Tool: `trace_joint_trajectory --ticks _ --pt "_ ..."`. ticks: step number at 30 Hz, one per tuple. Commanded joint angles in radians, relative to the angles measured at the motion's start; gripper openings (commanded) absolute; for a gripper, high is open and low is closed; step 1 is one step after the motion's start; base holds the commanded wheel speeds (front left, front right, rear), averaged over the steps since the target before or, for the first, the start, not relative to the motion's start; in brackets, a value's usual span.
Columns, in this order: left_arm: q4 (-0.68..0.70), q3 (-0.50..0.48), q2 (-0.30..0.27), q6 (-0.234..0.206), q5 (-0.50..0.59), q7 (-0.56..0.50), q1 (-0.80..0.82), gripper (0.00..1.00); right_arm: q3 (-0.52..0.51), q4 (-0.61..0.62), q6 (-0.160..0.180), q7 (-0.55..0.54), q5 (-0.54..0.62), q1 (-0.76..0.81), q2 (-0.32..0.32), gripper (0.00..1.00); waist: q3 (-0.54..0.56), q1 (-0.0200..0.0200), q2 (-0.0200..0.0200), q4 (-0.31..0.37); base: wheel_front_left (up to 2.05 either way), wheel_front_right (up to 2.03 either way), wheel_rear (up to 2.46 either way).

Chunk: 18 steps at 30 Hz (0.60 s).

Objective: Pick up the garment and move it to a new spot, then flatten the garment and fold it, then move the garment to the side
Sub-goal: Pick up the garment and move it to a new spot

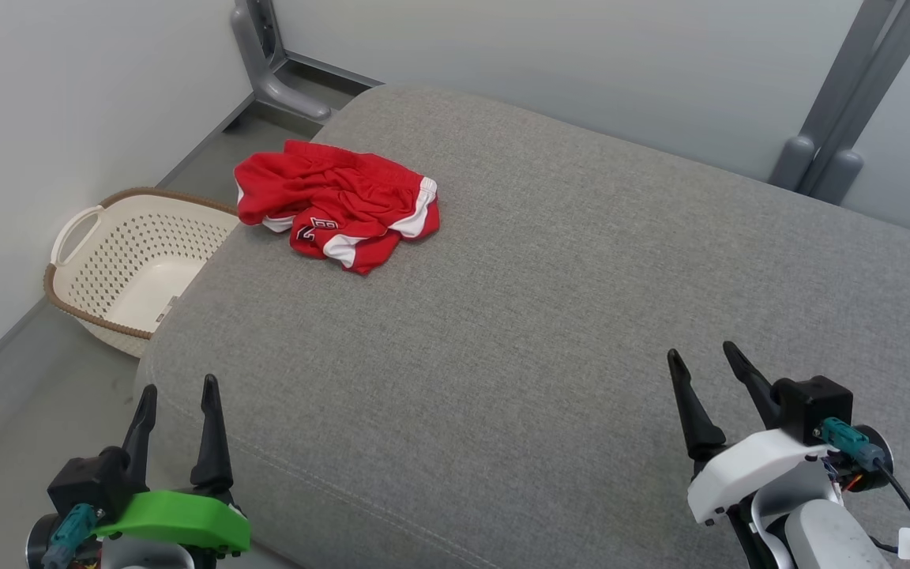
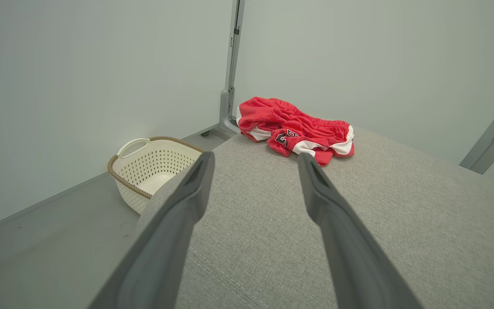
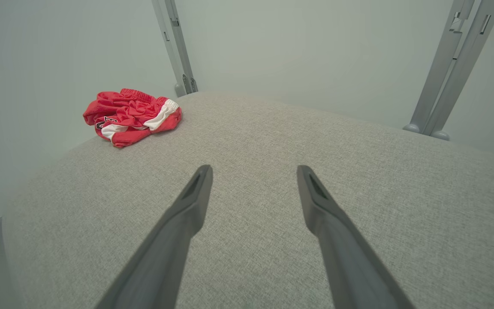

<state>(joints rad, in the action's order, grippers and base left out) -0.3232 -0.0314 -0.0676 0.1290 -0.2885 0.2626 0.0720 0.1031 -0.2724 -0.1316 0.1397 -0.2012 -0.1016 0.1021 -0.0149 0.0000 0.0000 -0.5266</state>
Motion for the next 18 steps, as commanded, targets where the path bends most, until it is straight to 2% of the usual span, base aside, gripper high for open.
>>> trace_joint_trajectory --ticks 1,5,10,18 --pt "-0.001 0.000 0.003 0.002 0.009 0.003 -0.004 1.00 -0.001 -0.003 0.002 0.007 -0.010 -0.008 0.004 1.00 0.000 0.0000 0.0000 0.001 0.00 0.00 0.00" --pt "-0.022 0.015 0.000 0.002 0.006 0.003 0.038 1.00 -0.005 0.003 0.002 0.004 -0.008 -0.003 0.007 1.00 -0.011 0.0000 0.0000 0.002 0.00 0.00 0.00" --pt "-0.114 0.051 -0.032 0.002 -0.015 -0.002 0.153 1.00 -0.009 0.032 0.002 -0.018 0.008 -0.002 0.016 1.00 -0.049 0.0000 0.0000 0.010 0.00 0.00 0.00" --pt "-0.309 0.069 -0.106 0.002 -0.133 -0.090 0.449 1.00 0.026 0.146 0.002 -0.105 0.052 -0.076 0.061 1.00 -0.222 0.0000 0.0000 0.130 0.00 0.00 0.00"
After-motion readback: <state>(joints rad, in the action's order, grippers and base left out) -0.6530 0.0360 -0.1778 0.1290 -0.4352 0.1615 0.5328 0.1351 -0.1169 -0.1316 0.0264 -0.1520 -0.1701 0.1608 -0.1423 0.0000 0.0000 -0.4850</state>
